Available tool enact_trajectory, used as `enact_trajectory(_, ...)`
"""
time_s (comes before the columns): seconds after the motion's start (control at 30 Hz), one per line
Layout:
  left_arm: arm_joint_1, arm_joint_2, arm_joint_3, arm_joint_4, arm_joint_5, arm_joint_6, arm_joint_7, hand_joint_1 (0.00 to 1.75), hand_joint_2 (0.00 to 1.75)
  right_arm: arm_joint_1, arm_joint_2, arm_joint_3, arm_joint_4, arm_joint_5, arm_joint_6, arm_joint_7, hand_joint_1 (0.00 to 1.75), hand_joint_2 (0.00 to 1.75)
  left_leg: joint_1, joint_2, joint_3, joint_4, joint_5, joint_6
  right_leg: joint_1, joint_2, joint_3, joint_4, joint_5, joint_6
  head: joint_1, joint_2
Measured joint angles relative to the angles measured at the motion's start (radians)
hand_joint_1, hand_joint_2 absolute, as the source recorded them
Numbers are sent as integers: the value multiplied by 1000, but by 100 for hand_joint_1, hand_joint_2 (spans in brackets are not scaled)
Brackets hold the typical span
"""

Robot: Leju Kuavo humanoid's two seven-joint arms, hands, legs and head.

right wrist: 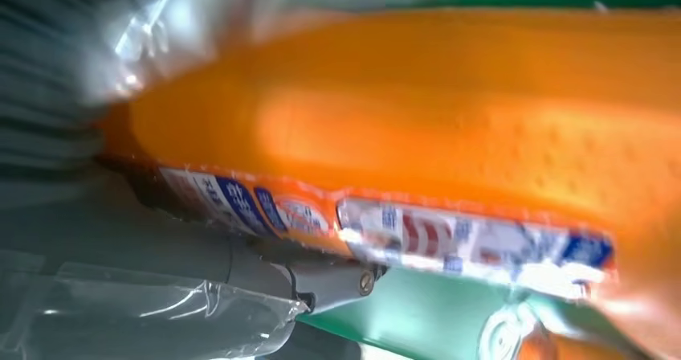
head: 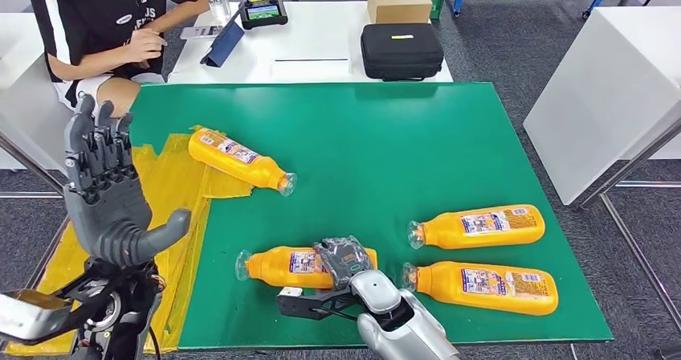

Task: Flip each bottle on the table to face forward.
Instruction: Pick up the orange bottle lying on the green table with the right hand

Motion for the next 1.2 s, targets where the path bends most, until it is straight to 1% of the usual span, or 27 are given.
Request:
enact_trajectory(0.1, 22, -2, 0, -34, 6, -28, 0, 0, 175, 28, 4, -49, -49, -85, -107, -38, 175, 175, 0, -2, 0, 0, 3, 1, 0, -1, 7, 0, 1, 1, 0, 0)
enact_trajectory(0.2, 51, -8, 3, -41, 11, -70, 1, 0, 175, 85, 4, -126, -152, -236, -218, -128, 175, 175, 0, -6, -6, 0, 6, 2, -1, -5, 4, 1, 4, 1, 0, 0)
enact_trajectory(0.27, 69, -13, 9, -38, 13, -101, 1, 0, 175, 125, 6, -177, -227, -316, -257, -181, 175, 175, 0, -7, -13, 1, 7, 3, -1, -6, -2, 1, 5, 2, 0, 0)
enact_trajectory(0.37, 80, -25, 17, -27, 13, -133, 7, 0, 175, 163, 7, -236, -312, -388, -296, -237, 175, 175, -1, -7, -20, 1, 8, 3, -2, -7, -9, 1, 6, 2, 0, 0)
enact_trajectory(0.5, 86, -47, 31, 12, -10, -172, 67, 0, 175, 209, 19, -302, -400, -568, -422, -389, 175, 175, -1, -7, -28, 1, 7, 3, -2, -9, -17, 1, 5, 2, 0, 0)
enact_trajectory(0.6, 79, -57, 31, 52, -18, -187, 118, 0, 175, 227, 24, -333, -449, -663, -489, -469, 175, 175, -1, -7, -31, 1, 7, 3, -2, -9, -20, 1, 5, 2, 0, 0)
enact_trajectory(0.73, 53, -64, 19, 127, -13, -224, 218, 0, 175, 239, 31, -346, -481, -729, -548, -529, 175, 175, -1, -7, -32, 1, 7, 3, -2, -9, -21, 1, 5, 2, 0, 0)
enact_trajectory(0.87, 19, -71, -8, 226, 19, -261, 307, 0, 175, 242, 38, -347, -493, -762, -581, -568, 175, 175, -1, -7, -32, 1, 7, 3, -2, -9, -21, 1, 5, 2, 0, 0)
enact_trajectory(1.03, -18, -84, -43, 343, 73, -305, 346, 0, 175, 243, 46, -342, -494, -761, -601, -586, 175, 175, -1, -7, -32, 1, 7, 3, -2, -9, -22, 1, 5, 2, 0, 0)
enact_trajectory(1.2, -36, -91, -69, 404, 130, -349, 373, 0, 175, 240, 53, -338, -491, -740, -605, -589, 175, 175, -1, -7, -33, 1, 7, 3, -2, -9, -22, 1, 5, 2, 0, 0)
